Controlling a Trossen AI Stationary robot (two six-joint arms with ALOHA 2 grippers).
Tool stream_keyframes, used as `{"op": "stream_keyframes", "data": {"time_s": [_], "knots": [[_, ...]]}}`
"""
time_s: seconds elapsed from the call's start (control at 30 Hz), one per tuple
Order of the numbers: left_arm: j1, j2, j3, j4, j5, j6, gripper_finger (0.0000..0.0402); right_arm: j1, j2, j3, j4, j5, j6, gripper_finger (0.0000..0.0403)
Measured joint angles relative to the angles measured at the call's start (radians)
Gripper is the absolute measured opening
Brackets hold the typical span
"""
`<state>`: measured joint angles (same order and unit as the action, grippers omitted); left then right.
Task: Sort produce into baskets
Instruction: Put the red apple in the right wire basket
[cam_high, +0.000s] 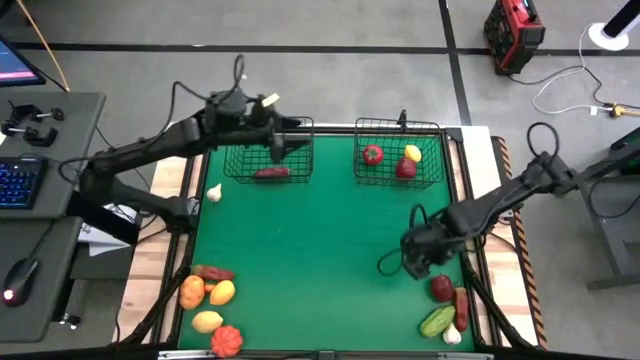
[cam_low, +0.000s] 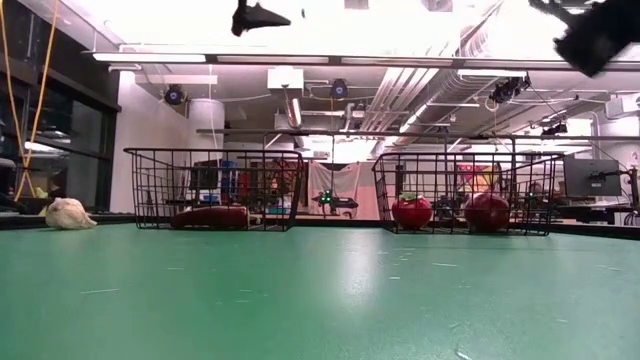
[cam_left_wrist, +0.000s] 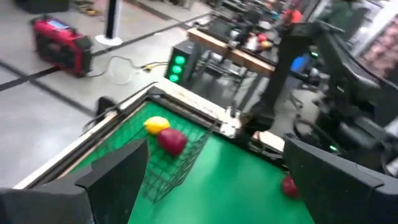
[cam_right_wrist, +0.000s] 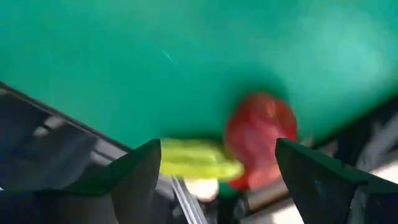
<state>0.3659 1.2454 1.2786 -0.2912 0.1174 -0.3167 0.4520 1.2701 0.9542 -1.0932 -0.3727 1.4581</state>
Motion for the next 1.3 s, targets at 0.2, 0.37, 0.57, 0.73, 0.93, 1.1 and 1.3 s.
{"op": "stream_keyframes", "data": {"time_s": [0.2, 0.37, 0.57, 0.73, 0.93, 1.1, 1.3], "knots": [[0.0, -0.087, -0.068, 0.007, -0.065, -0.022, 0.0364, 0.062, 0.04, -0.06, 0.003, -0.098, 0.164, 0.0309], [0.0, -0.089, -0.071, 0.006, -0.056, -0.023, 0.0364, 0.105, 0.085, -0.102, 0.016, -0.185, 0.176, 0.0309], [0.0, -0.087, -0.07, 0.004, -0.049, -0.022, 0.0364, 0.114, 0.146, -0.146, 0.094, -0.211, 0.177, 0.0309], [0.0, -0.087, -0.07, 0.002, -0.049, -0.022, 0.0364, 0.116, 0.202, -0.198, 0.22, -0.225, 0.191, 0.0309], [0.0, -0.087, -0.07, 0.0, -0.049, -0.022, 0.0364, 0.117, 0.265, -0.229, 0.245, -0.255, 0.183, 0.031], [0.0, -0.087, -0.07, 0.0, -0.049, -0.021, 0.0364, 0.119, 0.27, -0.232, 0.255, -0.25, 0.144, 0.0309], [0.0, -0.087, -0.07, 0.0, -0.049, -0.02, 0.0364, 0.119, 0.272, -0.213, 0.211, -0.227, 0.055, 0.0266]]}}
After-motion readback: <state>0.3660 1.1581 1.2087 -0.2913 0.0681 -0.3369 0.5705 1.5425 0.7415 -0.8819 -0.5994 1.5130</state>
